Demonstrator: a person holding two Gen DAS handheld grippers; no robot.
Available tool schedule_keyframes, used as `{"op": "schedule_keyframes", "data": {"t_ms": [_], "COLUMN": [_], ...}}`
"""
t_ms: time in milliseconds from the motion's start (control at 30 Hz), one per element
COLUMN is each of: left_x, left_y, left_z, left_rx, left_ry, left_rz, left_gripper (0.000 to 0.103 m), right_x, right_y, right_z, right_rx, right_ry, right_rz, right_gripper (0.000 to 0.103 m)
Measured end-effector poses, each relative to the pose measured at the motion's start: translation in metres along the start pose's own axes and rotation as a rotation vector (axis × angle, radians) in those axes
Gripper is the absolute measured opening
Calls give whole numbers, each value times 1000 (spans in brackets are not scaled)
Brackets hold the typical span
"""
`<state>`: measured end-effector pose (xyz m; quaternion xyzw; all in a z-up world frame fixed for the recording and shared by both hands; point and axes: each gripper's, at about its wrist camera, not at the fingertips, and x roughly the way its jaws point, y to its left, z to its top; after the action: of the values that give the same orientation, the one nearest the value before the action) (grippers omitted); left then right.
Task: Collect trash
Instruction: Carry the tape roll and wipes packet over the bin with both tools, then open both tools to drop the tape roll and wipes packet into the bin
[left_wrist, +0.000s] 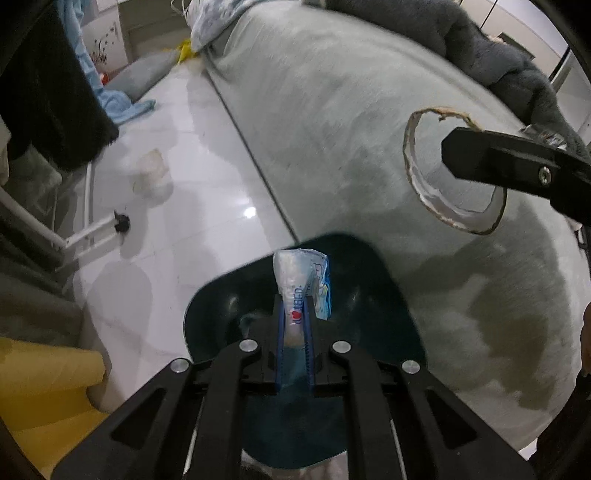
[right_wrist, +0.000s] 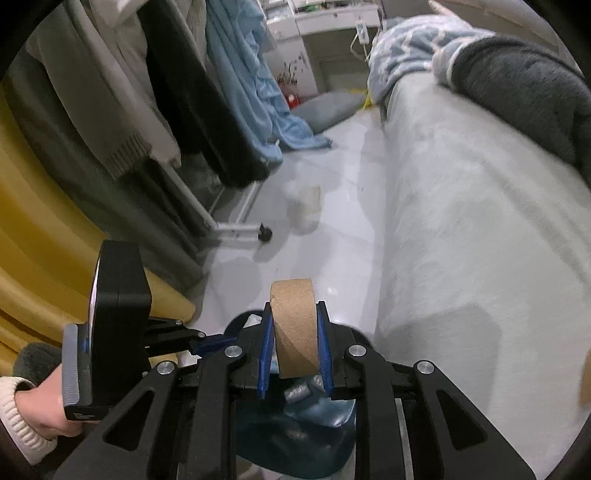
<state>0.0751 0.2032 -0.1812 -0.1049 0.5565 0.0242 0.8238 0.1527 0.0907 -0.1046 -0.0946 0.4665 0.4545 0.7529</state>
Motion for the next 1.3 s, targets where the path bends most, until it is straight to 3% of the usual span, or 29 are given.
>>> {"op": "schedule_keyframes", "data": {"t_ms": [167, 400, 500, 533, 667, 867, 1033, 1300], "left_x": [22, 25, 22, 20, 4, -25, -46, -88], "left_y": [16, 26, 31, 32, 37, 42, 46, 49], "left_z": [-14, -26, -29, -29, -26, -18, -11, -1], "left_rx": [-29, -45, -41, -40, -41, -42, -45, -21], "left_ry": [100, 148, 144, 140, 87, -22, -110, -319], "left_rz": [-19, -22, -12, -6, 0, -1, 9, 15], "left_gripper": [11, 16, 29, 38, 51, 61, 64, 66], "right_x": [26, 48, 58, 61, 74, 95, 113, 127], "right_y": [11, 15, 14, 14, 17, 24, 28, 35], "right_z": [-7, -9, -12, -13, -19, -31, -43, -58], "right_rx": [-23, -21, -10, -5, -11, -24, -23, -56], "right_ry": [65, 118, 143, 152, 183, 233, 276, 323], "right_rz": [-17, -21, -22, -24, -36, -41, -34, -45], "right_gripper": [22, 22, 22, 22, 22, 22, 22, 22]}}
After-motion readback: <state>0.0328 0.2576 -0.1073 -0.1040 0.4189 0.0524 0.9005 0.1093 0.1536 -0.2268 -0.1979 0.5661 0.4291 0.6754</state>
